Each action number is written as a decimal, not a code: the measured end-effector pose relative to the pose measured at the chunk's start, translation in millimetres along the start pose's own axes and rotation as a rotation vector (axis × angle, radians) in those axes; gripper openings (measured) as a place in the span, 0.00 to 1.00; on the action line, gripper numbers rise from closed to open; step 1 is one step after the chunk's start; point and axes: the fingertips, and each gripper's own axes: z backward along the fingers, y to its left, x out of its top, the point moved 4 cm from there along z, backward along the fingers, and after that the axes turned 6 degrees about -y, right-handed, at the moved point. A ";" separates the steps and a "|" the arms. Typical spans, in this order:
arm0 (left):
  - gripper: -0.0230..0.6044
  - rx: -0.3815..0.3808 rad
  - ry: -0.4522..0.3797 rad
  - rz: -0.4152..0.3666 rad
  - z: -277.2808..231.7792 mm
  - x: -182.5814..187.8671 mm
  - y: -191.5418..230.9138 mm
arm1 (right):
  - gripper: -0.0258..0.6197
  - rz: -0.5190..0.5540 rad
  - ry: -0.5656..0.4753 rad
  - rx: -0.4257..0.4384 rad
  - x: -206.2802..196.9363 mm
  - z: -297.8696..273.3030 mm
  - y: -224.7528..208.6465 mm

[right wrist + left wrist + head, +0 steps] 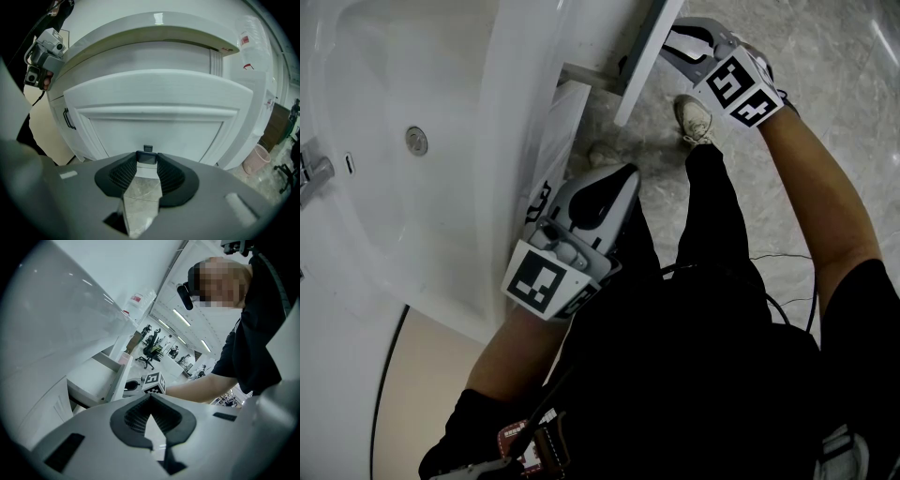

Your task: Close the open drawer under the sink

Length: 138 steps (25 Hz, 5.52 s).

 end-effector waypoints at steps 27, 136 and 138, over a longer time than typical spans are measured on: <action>0.03 0.005 0.013 -0.015 -2.7 -6.9 0.2 | 0.24 0.000 -0.053 -0.017 16.3 -17.2 -5.4; 0.03 0.054 -0.088 -0.099 41.0 62.2 -31.7 | 0.20 -0.077 0.017 -0.029 65.4 2.9 26.2; 0.03 0.067 -0.087 -0.117 46.1 71.7 -36.1 | 0.14 -0.098 0.007 -0.036 73.5 25.1 25.4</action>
